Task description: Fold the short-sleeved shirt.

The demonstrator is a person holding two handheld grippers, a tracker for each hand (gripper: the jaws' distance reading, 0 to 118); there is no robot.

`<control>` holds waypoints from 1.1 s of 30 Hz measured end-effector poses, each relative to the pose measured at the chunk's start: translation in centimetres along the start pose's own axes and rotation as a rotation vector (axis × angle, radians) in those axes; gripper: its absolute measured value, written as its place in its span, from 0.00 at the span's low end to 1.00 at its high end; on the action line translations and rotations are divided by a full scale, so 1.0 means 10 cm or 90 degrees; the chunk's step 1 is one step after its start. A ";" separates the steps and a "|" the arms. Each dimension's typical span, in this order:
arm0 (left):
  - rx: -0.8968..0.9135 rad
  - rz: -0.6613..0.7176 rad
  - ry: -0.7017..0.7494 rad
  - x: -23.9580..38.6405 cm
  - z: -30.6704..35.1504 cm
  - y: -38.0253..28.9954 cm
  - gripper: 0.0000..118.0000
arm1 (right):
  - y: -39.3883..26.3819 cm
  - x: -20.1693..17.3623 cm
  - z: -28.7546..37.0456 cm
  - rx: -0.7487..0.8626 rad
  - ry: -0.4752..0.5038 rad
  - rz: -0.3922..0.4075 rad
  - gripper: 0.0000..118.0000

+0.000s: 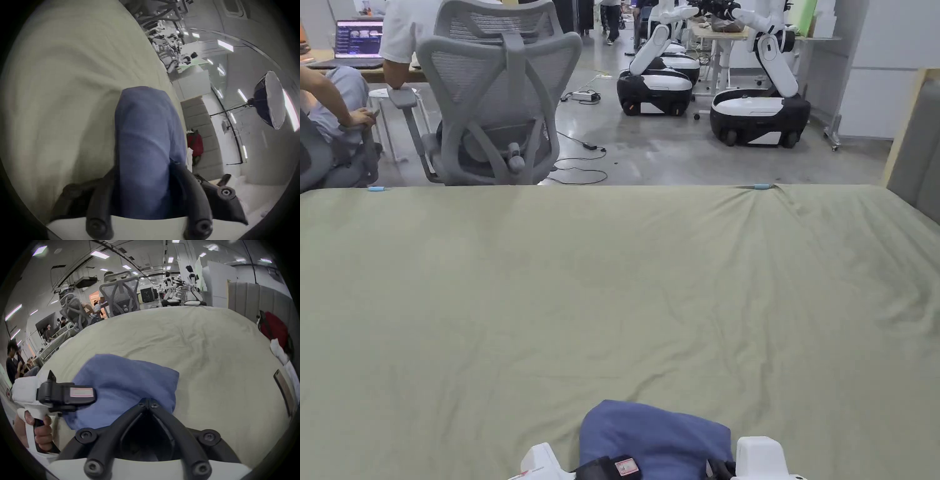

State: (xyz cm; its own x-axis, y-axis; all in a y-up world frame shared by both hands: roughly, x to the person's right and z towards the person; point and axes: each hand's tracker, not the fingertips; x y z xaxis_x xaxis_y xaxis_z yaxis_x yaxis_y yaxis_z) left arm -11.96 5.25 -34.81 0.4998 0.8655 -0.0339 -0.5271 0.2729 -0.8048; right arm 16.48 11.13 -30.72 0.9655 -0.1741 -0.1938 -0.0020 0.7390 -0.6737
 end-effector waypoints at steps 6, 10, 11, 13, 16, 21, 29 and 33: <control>0.046 -0.072 0.032 0.05 0.41 0.21 0.24 | 0.16 -0.46 0.06 0.017 -0.008 0.069 0.00; 0.095 -0.106 0.087 -0.10 0.92 0.53 0.24 | 0.29 -0.91 -0.03 0.028 -0.007 0.114 0.00; 0.101 -0.113 0.098 -0.17 1.05 0.61 0.24 | 0.32 -1.02 -0.05 0.030 -0.005 0.123 0.00; 0.116 -0.121 0.122 -0.31 1.39 0.83 0.24 | 0.40 -1.31 -0.13 0.034 0.008 0.136 0.00; 0.138 -0.128 0.155 -0.54 1.88 1.18 0.24 | 0.50 -1.74 -0.24 0.043 0.026 0.156 0.00; 0.162 -0.138 0.218 -0.89 2.65 1.75 0.24 | 0.62 -2.41 -0.43 0.051 0.071 0.189 0.00; 0.189 -0.116 0.288 -1.40 3.54 2.38 0.23 | 0.66 -3.26 -0.75 0.043 0.151 0.216 0.00; 0.196 -0.098 0.296 -1.60 3.72 2.47 0.23 | 0.65 -3.55 -0.86 0.036 0.174 0.228 0.00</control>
State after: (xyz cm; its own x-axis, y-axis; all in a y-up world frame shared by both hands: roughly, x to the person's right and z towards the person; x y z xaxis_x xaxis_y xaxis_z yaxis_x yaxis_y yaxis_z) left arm -58.55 13.79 -32.10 0.7995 0.5496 -0.2422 -0.5649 0.5512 -0.6141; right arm -20.00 16.53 -34.31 0.8024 -0.0602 -0.5937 -0.3021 0.8170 -0.4911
